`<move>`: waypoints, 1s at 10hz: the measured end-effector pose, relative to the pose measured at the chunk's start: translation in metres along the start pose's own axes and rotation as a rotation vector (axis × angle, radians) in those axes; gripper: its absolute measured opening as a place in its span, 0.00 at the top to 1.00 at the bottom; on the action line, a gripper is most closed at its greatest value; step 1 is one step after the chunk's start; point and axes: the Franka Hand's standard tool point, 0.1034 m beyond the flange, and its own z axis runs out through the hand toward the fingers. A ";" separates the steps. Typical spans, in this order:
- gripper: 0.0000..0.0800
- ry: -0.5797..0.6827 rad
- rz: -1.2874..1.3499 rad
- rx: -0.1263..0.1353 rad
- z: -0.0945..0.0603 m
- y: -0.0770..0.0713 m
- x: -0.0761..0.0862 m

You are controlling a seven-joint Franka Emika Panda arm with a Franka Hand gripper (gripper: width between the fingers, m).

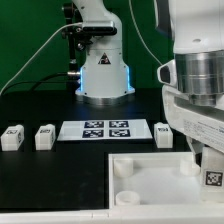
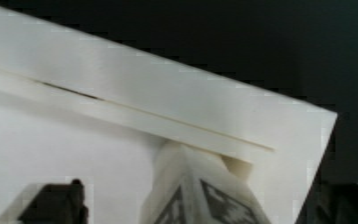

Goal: Assemble one leg

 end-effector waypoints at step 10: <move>0.50 0.048 -0.824 -0.046 -0.003 -0.001 0.010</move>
Offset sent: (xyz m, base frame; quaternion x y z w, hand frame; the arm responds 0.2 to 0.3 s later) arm -0.0039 0.0038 0.0051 -0.0606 0.0371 -0.4137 0.9076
